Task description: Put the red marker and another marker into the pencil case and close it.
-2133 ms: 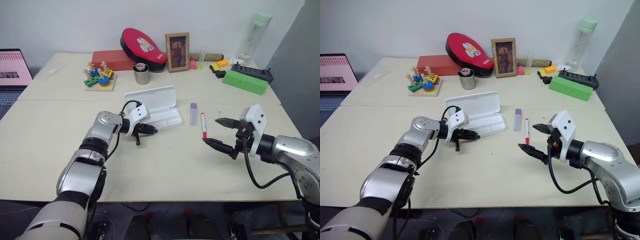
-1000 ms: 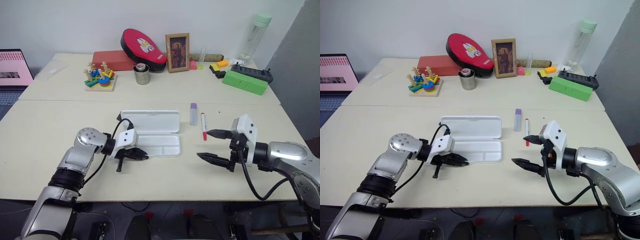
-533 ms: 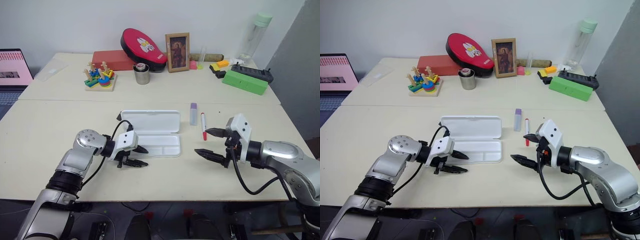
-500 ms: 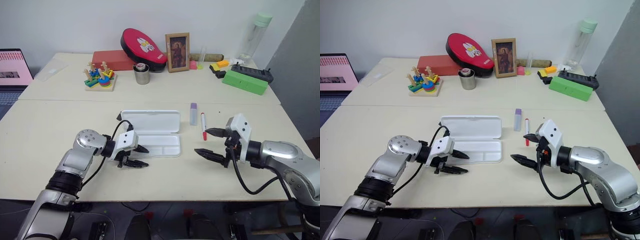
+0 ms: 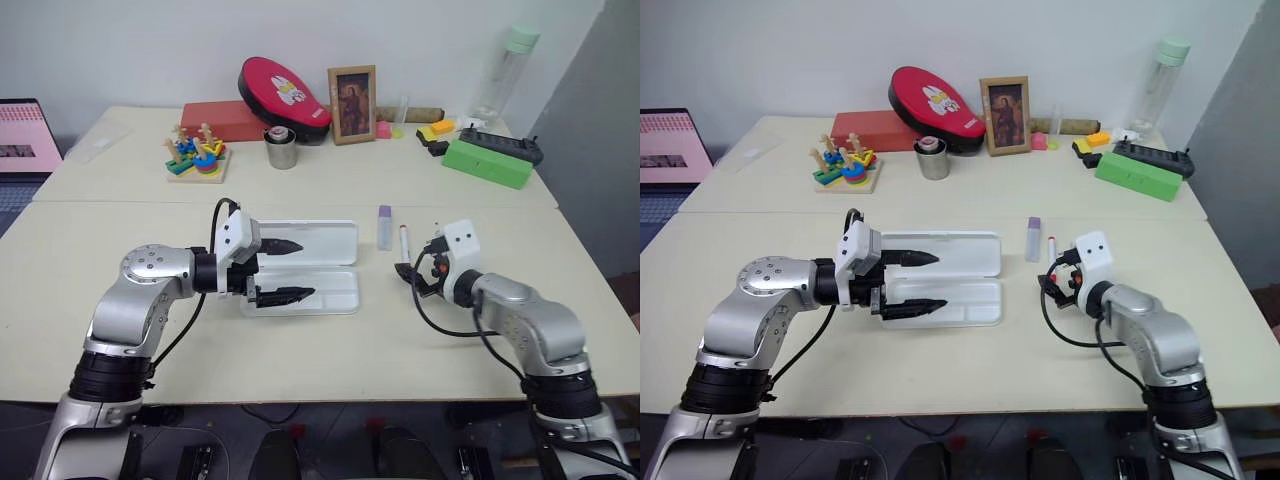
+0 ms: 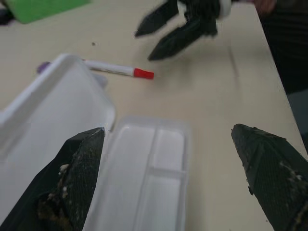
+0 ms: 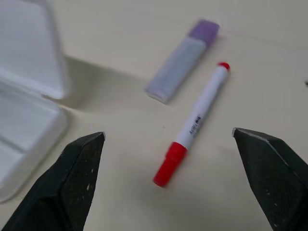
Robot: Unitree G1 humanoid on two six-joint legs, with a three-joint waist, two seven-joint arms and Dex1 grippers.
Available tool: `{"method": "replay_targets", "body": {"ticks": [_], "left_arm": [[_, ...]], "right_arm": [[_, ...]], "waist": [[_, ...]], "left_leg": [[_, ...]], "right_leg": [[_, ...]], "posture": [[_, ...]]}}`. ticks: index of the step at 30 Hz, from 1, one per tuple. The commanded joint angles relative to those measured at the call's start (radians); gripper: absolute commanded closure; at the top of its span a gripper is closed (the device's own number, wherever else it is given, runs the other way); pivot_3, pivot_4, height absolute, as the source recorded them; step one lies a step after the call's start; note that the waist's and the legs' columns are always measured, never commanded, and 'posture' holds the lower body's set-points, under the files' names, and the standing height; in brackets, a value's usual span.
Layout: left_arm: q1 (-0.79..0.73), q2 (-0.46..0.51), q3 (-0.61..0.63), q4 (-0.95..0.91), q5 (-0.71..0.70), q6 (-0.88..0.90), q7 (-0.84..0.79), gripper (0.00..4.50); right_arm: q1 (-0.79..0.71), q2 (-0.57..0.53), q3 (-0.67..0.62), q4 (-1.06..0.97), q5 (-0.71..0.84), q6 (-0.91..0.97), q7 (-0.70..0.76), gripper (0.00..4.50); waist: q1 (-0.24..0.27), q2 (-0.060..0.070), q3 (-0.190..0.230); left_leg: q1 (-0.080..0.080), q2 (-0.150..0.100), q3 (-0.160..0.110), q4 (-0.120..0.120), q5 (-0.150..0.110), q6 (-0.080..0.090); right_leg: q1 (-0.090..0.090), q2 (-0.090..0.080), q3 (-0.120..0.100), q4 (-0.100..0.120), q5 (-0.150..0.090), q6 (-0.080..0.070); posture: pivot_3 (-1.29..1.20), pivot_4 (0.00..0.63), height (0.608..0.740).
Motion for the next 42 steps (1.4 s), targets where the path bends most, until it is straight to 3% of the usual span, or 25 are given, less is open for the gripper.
{"method": "replay_targets", "body": {"ticks": [1,7,9,12,19,25,30,34,42], "left_arm": [[-0.003,-0.052,0.054,-0.107,-0.072,0.054,0.122,0.05],[-0.008,-0.109,0.037,-0.174,-0.081,0.06,0.225,0.05],[-0.004,-0.105,0.027,-0.185,-0.085,0.07,0.232,0.0],[0.0,-0.1,0.022,-0.19,-0.086,0.072,0.244,0.0],[0.0,-0.101,0.017,-0.187,-0.09,0.063,0.254,0.0],[-0.009,-0.106,-0.005,-0.177,-0.08,0.051,0.257,0.0],[-0.003,-0.102,-0.018,-0.193,-0.074,0.052,0.273,0.0],[0.06,-0.083,0.02,-0.263,-0.092,0.08,0.314,0.0],[0.378,-0.041,0.191,-0.45,-0.134,0.139,0.424,0.0]], "right_arm": [[-0.041,0.093,-0.008,0.04,-0.066,0.001,-0.117,0.0],[-0.072,0.202,0.013,0.164,-0.154,-0.035,-0.202,0.0],[-0.076,0.215,0.009,0.187,-0.172,-0.04,-0.215,0.29],[-0.083,0.217,0.001,0.2,-0.186,-0.044,-0.213,0.93],[-0.104,0.218,-0.019,0.219,-0.2,-0.046,-0.21,2.89],[-0.094,0.202,-0.027,0.2,-0.212,-0.066,-0.211,4.12],[-0.123,0.151,-0.066,0.141,-0.2,-0.132,-0.159,4.19],[-0.182,0.086,-0.035,0.116,-0.198,-0.286,-0.021,4.19],[-0.316,0.049,0.147,0.101,-0.138,-0.466,0.374,4.19]], "waist": [[0.002,0.0,0.0],[-0.001,0.0,0.0],[-0.002,-0.001,-0.001],[-0.002,-0.001,-0.001],[0.0,-0.001,-0.001],[0.0,0.0,-0.001],[-0.001,0.0,0.0],[-0.006,0.002,0.001],[-0.036,0.002,0.001]], "left_leg": [[0.0,0.0,0.0,0.0,0.0,0.0],[0.0,0.0,0.0,0.0,0.0,0.0],[0.001,0.0,0.0,0.0,0.0,0.0],[0.002,0.0,0.0,0.0,0.0,0.0],[0.001,0.0,0.0,0.0,0.0,0.0],[0.001,0.0,0.0,0.0,0.0,0.0],[0.0,0.0,0.0,-0.001,0.0,0.0],[0.0,0.0,0.001,-0.001,0.0,0.0],[0.001,0.0,0.0,-0.004,0.0,0.001]], "right_leg": [[0.0,0.0,0.0,0.0,0.0,0.0],[0.0,0.0,0.0,0.0,0.0,0.0],[0.0,0.0,0.0,0.0,0.0,0.0],[0.001,0.0,0.0,0.001,0.0,0.0],[0.001,0.0,0.0,0.0,0.0,0.001],[0.001,0.0,0.0,0.0,0.0,0.001],[0.0,0.0,0.0,-0.001,0.0,0.001],[-0.001,0.0,0.001,-0.001,0.0,0.001],[-0.001,0.0,0.0,-0.001,0.0,-0.001]], "posture": [[0.0,0.15,0.74],[0.0,0.15,0.74],[0.0,0.15,0.74],[0.0,0.15,0.74],[0.0,0.15,0.74],[0.0,0.15,0.74],[0.0,0.15,0.74],[0.0,0.15,0.74],[0.0,0.15,0.74]]}}
